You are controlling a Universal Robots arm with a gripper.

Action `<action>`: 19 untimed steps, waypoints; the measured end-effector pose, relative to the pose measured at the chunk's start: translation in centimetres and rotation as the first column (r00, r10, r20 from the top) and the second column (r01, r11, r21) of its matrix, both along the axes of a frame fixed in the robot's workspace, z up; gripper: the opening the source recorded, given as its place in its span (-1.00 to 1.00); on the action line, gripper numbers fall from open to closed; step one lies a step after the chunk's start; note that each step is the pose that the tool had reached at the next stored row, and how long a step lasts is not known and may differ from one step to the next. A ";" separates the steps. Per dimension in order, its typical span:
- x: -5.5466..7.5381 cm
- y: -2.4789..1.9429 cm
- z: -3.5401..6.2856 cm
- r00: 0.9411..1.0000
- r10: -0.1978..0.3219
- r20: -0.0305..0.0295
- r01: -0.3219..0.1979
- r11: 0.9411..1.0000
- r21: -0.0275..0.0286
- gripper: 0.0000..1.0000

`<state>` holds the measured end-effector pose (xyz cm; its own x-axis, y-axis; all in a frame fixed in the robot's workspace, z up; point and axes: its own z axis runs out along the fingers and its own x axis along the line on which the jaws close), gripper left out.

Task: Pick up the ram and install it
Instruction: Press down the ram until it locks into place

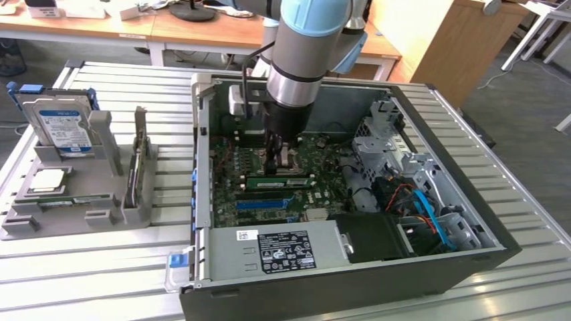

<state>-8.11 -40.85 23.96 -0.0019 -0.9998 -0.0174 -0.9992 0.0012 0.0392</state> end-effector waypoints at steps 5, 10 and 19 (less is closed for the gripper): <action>0.0 -0.16 -0.05 1.000 0.000 0.000 0.000 1.000 0.000 -0.79; 0.0 -0.18 -0.08 1.000 0.000 0.000 0.000 1.000 0.000 -0.79; -0.1 -0.19 -0.45 1.000 0.000 0.000 0.000 1.000 0.000 -0.79</action>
<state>-8.16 -41.04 23.52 -0.0019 -0.9999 -0.0172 -0.9992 0.0012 0.0393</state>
